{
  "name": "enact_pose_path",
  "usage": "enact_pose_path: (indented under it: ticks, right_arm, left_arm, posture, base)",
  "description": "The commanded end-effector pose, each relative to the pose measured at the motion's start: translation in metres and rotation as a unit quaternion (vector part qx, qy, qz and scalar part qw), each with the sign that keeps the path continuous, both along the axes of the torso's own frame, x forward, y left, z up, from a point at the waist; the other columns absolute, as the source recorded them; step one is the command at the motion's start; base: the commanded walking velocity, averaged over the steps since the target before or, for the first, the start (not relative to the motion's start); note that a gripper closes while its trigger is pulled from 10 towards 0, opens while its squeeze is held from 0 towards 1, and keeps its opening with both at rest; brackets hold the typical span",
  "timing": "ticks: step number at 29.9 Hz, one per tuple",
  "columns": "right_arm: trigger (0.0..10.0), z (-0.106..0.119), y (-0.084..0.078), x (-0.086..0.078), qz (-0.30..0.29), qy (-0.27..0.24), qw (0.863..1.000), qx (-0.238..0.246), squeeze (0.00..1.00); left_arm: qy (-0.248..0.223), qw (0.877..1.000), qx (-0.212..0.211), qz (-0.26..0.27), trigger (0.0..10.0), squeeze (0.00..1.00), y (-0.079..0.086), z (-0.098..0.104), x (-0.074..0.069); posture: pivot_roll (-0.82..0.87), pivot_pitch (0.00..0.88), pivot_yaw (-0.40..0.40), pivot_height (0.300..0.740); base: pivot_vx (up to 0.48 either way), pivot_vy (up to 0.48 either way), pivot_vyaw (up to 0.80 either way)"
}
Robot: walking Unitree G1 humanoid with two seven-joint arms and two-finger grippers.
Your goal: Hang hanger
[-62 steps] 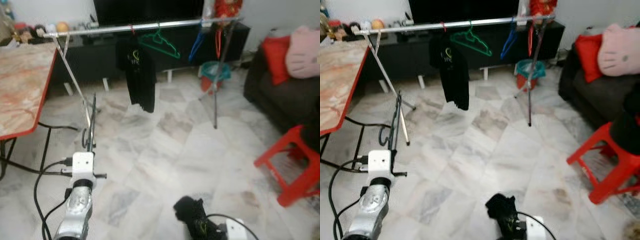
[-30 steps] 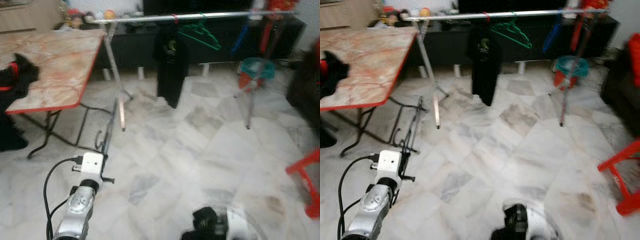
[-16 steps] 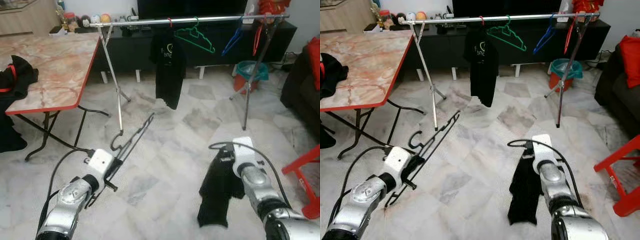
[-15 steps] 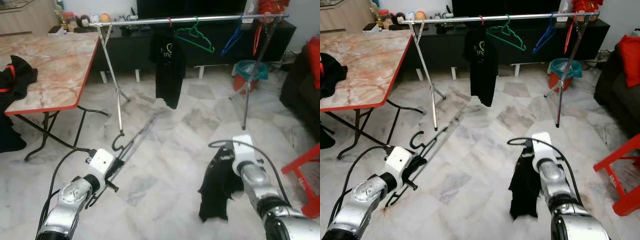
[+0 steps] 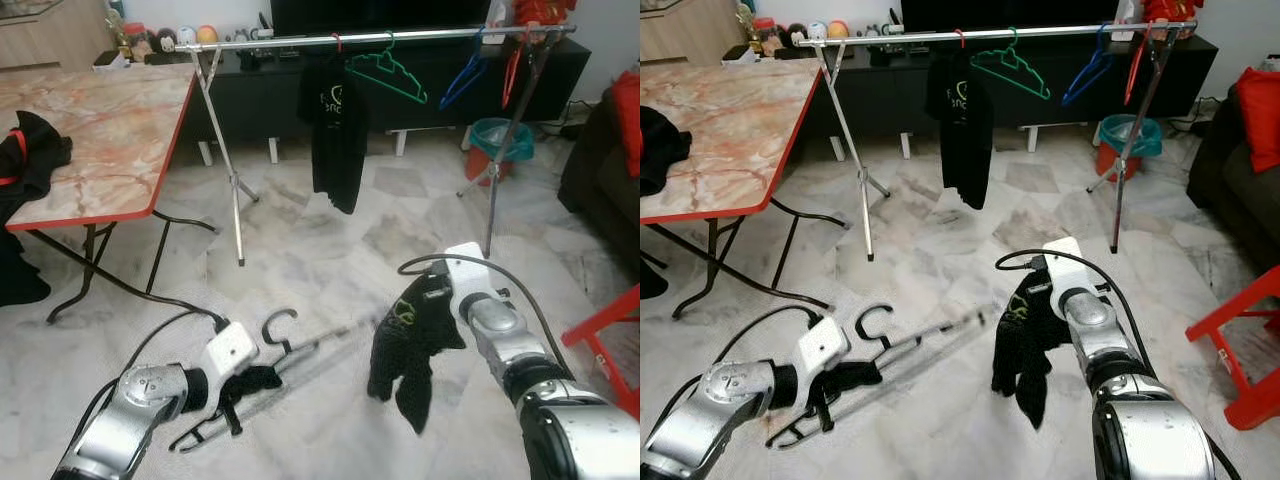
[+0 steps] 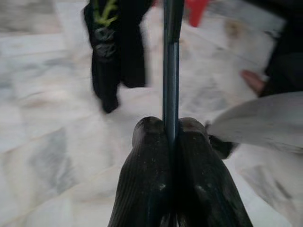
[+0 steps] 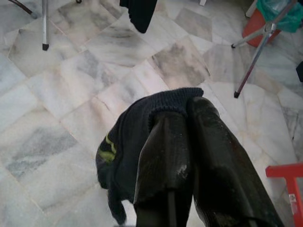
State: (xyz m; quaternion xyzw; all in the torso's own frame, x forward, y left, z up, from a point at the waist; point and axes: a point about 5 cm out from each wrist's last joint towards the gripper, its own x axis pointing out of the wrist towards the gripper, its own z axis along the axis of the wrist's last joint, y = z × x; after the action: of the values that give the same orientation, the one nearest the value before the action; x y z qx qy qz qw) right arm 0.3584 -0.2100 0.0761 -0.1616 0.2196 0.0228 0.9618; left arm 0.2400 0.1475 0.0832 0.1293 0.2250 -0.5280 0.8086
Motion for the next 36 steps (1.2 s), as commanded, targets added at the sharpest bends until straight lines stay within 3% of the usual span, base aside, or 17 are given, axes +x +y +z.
enact_pose_path:
  ticks: [1, 3, 8, 12, 16, 26, 32, 36]
  right_arm:
    - [10.0, 0.012, 0.005, 0.008, 0.003, -0.017, 1.000, -0.003, 0.00]
    - [10.0, 0.013, 0.007, 0.010, -0.009, -0.015, 1.000, -0.003, 0.00]
    - [10.0, 0.019, 0.014, 0.014, -0.022, -0.025, 0.999, 0.014, 0.00]
    - [10.0, 0.025, 0.031, 0.020, -0.025, -0.034, 0.998, 0.053, 0.00]
    - [10.0, 0.027, 0.040, 0.022, -0.022, -0.035, 0.997, 0.058, 0.00]
    - [10.0, 0.032, 0.068, 0.026, -0.001, -0.039, 0.994, 0.101, 0.00]
    - [10.0, 0.035, 0.071, 0.027, 0.002, -0.042, 0.993, 0.111, 0.00]
    - [10.0, 0.036, 0.069, 0.027, -0.001, -0.044, 0.993, 0.111, 0.00]
  left_arm:
    - [0.005, 1.000, -0.010, -0.027, 10.0, 0.00, -0.007, 0.007, -0.004]
    - [0.004, 0.998, -0.026, -0.052, 10.0, 0.00, -0.021, 0.012, -0.005]
    - [-0.002, 0.998, -0.033, -0.057, 10.0, 0.00, -0.037, 0.012, -0.002]
    - [-0.021, 0.998, -0.027, -0.044, 10.0, 0.00, -0.056, 0.010, 0.002]
    - [-0.025, 0.997, -0.041, -0.052, 10.0, 0.00, -0.068, 0.013, 0.000]
    - [-0.061, 0.998, -0.009, 0.025, 10.0, 0.00, -0.078, 0.008, 0.023]
    - [-0.060, 0.994, 0.015, 0.085, 10.0, 0.00, -0.074, 0.002, 0.032]
    - [-0.056, 0.994, 0.029, 0.093, 10.0, 0.00, -0.073, -0.001, 0.033]
  posture:
    - [-0.01, 0.000, 0.015, 0.740]
    - [-0.01, 0.000, 0.013, 0.740]
    - [-0.01, 0.000, 0.014, 0.740]
    - [-0.02, 0.000, 0.014, 0.740]
    - [-0.01, 0.000, 0.011, 0.740]
    - [-0.02, 0.000, 0.008, 0.740]
    - [-0.02, 0.000, 0.006, 0.740]
    - [-0.02, 0.000, 0.005, 0.740]
  base:
    - [0.000, 0.000, 0.00]
    - [0.000, 0.000, 0.00]
    - [0.000, 0.000, 0.00]
    - [0.000, 0.000, 0.00]
    - [0.000, 0.000, 0.00]
    - [0.000, 0.000, 0.00]
    - [0.000, 0.000, 0.00]
    - [0.000, 0.000, 0.00]
